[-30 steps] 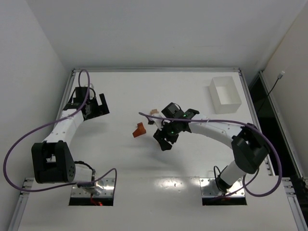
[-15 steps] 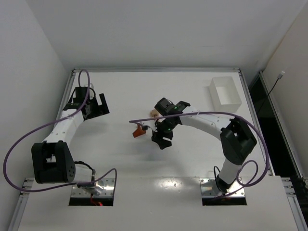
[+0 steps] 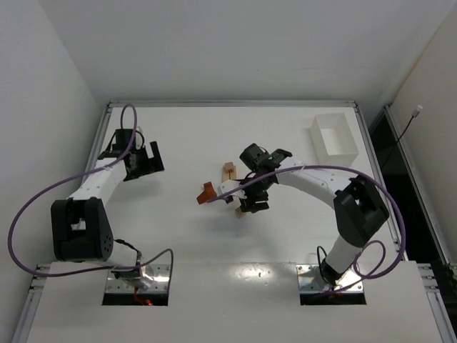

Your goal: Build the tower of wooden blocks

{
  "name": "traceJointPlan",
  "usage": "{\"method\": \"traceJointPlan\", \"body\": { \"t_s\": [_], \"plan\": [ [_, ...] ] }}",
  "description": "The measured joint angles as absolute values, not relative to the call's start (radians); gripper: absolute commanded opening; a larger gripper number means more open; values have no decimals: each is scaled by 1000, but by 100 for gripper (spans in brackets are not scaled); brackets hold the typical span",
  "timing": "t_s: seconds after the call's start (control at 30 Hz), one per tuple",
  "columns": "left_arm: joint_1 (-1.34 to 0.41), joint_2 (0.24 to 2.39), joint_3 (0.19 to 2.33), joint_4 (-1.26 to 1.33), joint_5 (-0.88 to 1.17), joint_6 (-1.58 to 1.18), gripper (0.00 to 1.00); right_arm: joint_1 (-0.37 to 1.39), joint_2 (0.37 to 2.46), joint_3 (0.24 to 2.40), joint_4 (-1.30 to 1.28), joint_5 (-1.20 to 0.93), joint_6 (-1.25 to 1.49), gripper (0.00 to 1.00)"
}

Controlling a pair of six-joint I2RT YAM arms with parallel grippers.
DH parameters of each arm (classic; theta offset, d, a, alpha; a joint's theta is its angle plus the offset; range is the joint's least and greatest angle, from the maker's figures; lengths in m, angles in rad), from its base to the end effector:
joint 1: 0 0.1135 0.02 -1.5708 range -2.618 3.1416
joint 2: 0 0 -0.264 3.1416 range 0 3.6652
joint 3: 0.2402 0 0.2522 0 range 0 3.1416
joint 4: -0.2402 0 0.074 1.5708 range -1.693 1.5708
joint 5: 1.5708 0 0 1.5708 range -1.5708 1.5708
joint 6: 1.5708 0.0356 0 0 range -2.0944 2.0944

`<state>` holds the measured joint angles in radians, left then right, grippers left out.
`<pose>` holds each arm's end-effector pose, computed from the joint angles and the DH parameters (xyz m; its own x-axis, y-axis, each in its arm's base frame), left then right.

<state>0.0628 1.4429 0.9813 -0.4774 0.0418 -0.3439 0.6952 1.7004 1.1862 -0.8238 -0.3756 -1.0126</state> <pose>0.2966 0.0172 0.2315 -0.7454 -0.3844 -0.5446 -0.3074 0.9232 -0.2309 0.2386 0.2160 0.2028 0.1648 -0.8901 -0.4249 -0.9838 -0.1790 -0.0066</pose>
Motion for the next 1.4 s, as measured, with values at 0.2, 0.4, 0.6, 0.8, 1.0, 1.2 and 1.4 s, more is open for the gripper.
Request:
{"method": "traceJointPlan", "body": {
  "t_s": [0.2,0.4,0.6,0.8,1.0,1.2,1.4],
  "plan": [
    [63,1444,1000,-477,42,-344,100,697,1755,1214,-824,-374,-1106,56],
    [63,1448,1002,-477,42,-344,100,714,1812,1260,-825,-375,-1141,56],
    [63,1469,1004,-479,43,-344,100,739,1854,1295,-830,-376,-1158,55],
    [63,1479,1006,-481,43,-344,100,762,1867,1296,-854,-379,-1167,55],
    [63,1498,1020,-480,43,-344,100,766,1867,1296,-862,-379,-1171,55],
    [63,1509,1024,-482,45,-344,100,778,1871,1295,-856,-369,-1171,55],
    [63,1512,1026,-482,45,-344,100,788,1898,1295,-841,-358,-1171,54]
  ]
}}
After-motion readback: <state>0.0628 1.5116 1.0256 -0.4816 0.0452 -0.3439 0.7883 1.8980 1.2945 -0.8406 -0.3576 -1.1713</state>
